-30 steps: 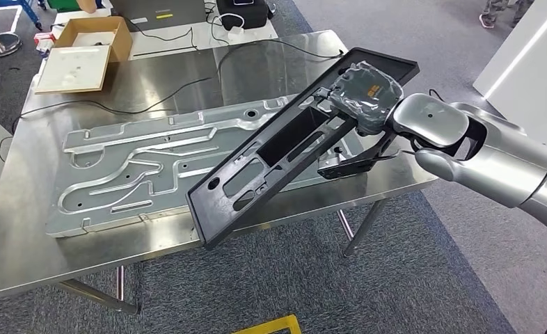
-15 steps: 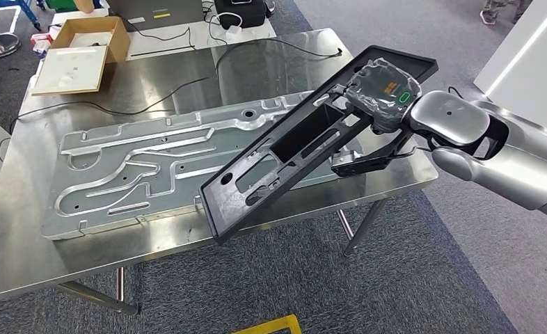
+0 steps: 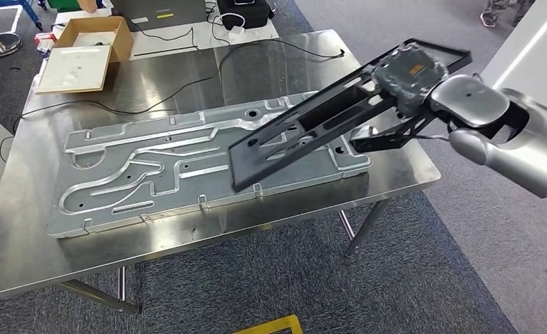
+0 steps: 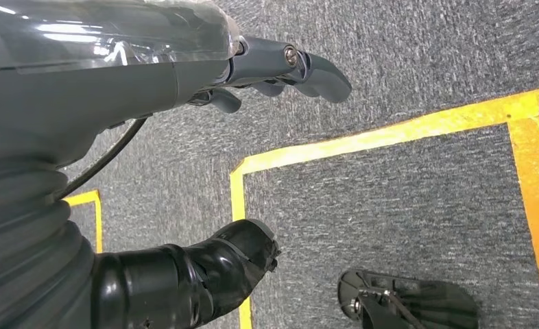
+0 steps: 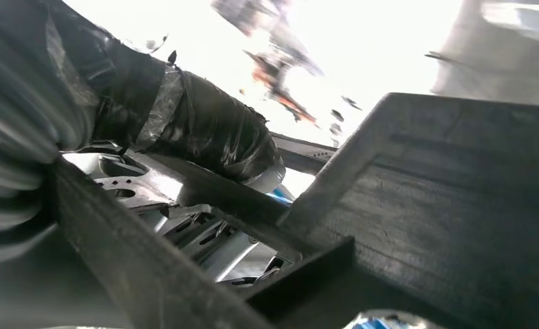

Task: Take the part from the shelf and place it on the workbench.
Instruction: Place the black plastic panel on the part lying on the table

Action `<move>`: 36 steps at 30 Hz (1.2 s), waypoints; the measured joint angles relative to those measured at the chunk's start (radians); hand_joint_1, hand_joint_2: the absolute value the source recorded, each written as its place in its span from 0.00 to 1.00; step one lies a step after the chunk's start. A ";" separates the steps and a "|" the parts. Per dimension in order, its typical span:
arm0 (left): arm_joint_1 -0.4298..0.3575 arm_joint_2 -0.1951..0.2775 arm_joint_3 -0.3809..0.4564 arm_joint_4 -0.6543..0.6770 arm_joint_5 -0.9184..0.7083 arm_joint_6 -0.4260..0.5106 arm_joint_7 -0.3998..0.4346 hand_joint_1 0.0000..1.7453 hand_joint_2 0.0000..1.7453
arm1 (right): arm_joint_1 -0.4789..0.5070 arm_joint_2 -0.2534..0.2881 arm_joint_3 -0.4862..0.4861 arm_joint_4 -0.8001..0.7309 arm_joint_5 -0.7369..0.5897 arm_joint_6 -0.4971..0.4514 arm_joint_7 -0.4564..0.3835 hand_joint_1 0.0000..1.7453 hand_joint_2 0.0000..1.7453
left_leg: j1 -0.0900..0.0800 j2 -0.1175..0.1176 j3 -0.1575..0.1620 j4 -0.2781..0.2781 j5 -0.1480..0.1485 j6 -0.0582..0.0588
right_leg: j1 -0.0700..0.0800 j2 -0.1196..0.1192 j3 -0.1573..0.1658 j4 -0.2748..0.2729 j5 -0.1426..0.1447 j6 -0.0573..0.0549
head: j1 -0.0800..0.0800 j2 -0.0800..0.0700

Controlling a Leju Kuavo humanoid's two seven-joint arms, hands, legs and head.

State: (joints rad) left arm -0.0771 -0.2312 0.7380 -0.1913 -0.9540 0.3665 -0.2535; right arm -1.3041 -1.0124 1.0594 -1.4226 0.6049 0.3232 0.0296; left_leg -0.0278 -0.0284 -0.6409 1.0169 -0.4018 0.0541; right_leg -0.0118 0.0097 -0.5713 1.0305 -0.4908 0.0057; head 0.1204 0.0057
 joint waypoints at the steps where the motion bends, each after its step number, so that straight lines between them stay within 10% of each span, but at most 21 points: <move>1: 0.000 0.000 0.000 0.000 0.000 -0.001 0.002 0.00 1.00 | -0.003 -0.006 -0.003 0.035 -0.004 -0.010 -0.004 1.00 1.00 | 0.000 -0.001 0.000 0.000 0.000 0.000 | 0.000 -0.001 0.001 0.000 0.000 0.000 | 0.000 0.000; 14: -0.002 0.000 0.004 0.000 -0.021 0.009 0.037 0.00 1.00 | 0.234 -0.058 -0.088 0.406 -0.044 -0.222 -0.009 1.00 1.00 | -0.001 -0.004 0.001 0.002 -0.003 0.004 | 0.000 -0.004 0.006 -0.003 -0.002 0.004 | 0.000 0.000; 36: -0.011 0.000 0.003 0.000 -0.061 0.004 0.058 0.00 1.00 | 0.449 0.014 -0.287 0.533 0.098 -0.272 0.005 1.00 1.00 | -0.001 -0.004 0.002 0.001 -0.003 0.004 | 0.000 -0.003 0.007 -0.002 -0.003 0.005 | 0.000 0.000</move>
State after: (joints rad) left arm -0.0879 -0.2313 0.7414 -0.1914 -1.0149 0.3708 -0.1960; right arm -0.8547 -0.9980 0.7725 -0.8893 0.7025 0.0508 0.0344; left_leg -0.0290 -0.0320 -0.6392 1.0176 -0.4051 0.0585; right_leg -0.0117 0.0063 -0.5647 1.0280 -0.4938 0.0103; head 0.1203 0.0057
